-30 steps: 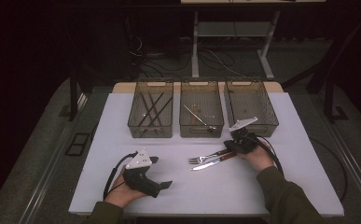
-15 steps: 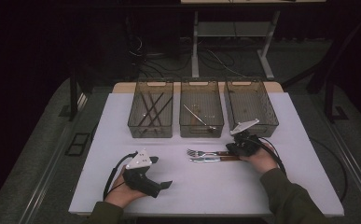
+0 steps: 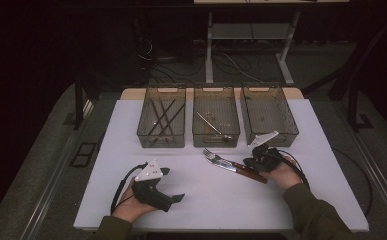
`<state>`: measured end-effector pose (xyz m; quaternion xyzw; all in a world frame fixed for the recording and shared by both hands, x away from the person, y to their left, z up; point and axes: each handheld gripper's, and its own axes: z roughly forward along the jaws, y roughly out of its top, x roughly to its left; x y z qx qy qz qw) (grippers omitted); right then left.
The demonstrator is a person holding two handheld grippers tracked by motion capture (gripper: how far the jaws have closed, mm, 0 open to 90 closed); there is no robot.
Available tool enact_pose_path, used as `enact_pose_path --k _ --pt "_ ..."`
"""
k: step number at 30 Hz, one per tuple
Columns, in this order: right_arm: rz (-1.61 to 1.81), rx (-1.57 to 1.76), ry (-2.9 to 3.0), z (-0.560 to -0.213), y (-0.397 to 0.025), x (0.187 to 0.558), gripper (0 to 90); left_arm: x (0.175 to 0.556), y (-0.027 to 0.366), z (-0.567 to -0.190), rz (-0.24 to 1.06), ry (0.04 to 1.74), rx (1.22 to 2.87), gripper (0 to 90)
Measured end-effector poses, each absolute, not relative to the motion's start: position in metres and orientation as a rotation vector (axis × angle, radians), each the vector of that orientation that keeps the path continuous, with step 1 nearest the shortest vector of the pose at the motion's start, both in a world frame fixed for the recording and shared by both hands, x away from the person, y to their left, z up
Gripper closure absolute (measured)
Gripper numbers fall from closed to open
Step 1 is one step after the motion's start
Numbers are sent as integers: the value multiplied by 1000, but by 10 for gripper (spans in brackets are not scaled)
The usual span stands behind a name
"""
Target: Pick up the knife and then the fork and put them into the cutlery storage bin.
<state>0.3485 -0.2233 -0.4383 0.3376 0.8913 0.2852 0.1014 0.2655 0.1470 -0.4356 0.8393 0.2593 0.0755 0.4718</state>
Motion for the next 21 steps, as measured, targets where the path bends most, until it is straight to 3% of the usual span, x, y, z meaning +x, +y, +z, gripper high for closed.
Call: enact_pose_path --k 21 --pt "793 938 2667 -436 -220 336 864 265 147 -435 186 634 2056 0"
